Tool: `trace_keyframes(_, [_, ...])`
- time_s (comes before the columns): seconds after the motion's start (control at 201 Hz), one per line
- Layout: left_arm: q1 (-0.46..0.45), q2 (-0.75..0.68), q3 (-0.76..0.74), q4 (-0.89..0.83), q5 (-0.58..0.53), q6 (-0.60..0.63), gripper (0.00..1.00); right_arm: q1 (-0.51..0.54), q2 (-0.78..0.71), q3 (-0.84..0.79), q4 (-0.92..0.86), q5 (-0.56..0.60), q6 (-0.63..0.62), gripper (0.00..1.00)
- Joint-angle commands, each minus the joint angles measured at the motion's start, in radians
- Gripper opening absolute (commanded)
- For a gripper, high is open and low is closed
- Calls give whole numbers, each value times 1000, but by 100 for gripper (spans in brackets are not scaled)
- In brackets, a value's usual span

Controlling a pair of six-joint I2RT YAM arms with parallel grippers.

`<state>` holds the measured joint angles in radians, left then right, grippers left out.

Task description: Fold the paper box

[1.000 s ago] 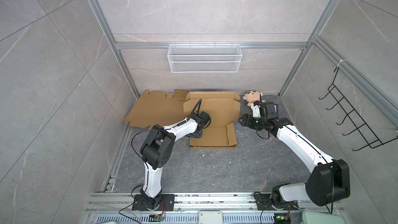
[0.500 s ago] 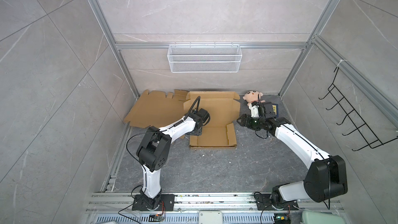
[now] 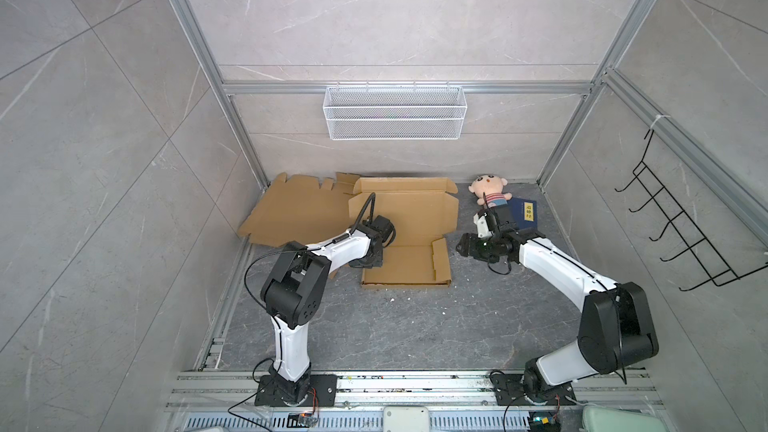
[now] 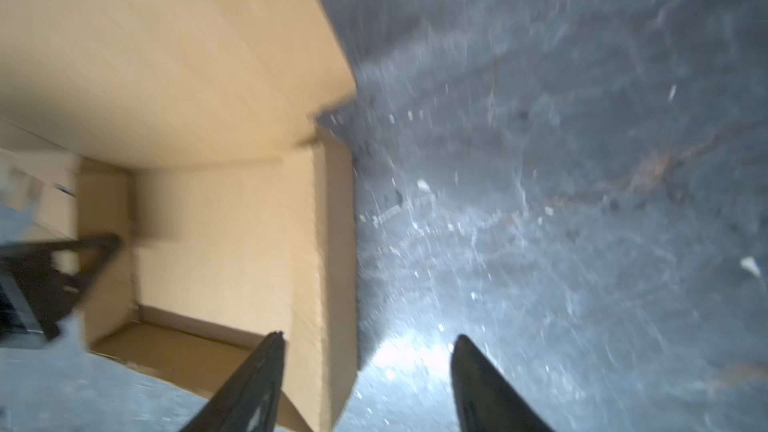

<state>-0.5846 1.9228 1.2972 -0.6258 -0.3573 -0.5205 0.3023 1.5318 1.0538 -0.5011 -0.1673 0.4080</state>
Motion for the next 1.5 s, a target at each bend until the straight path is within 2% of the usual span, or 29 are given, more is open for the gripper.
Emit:
trace_keyframes(0.0, [-3,19,-28,15,19,-6,3,76,28,-13,-50,116,17,69])
trace_keyframes(0.194, [-4,15,-38,23,12,-3,2,149,144,34,-31,185,37,70])
trace_keyframes(0.368, [-3,10,-47,30,17,-10,1,210,278,114,-60,321,33,61])
trace_keyframes(0.423, [-3,6,-46,25,20,-13,0,230,317,144,-93,395,26,55])
trace_keyframes(0.592, [-7,-17,-39,-10,-11,-12,0,285,380,203,-248,638,13,24])
trace_keyframes(0.717, [-27,18,-28,-19,-40,-28,0,336,424,234,-316,732,30,10])
trace_keyframes(0.821, [-43,72,-17,-31,-68,-63,0,382,485,280,-385,779,96,0])
trace_keyframes(1.035, [-72,146,-21,-19,-109,-90,0,397,555,317,-398,729,175,0])
trace_keyframes(1.214, [-82,185,-19,-13,-109,-92,0,396,573,321,-388,696,175,0])
trace_keyframes(1.339, [-77,160,-21,-18,-127,-77,0,380,530,298,-350,641,160,0])
trace_keyframes(1.433, [-72,102,-30,-8,-78,-55,0,359,471,282,-319,600,139,13])
trace_keyframes(1.493, [-70,69,-29,-9,-68,-43,8,350,440,284,-313,589,129,20])
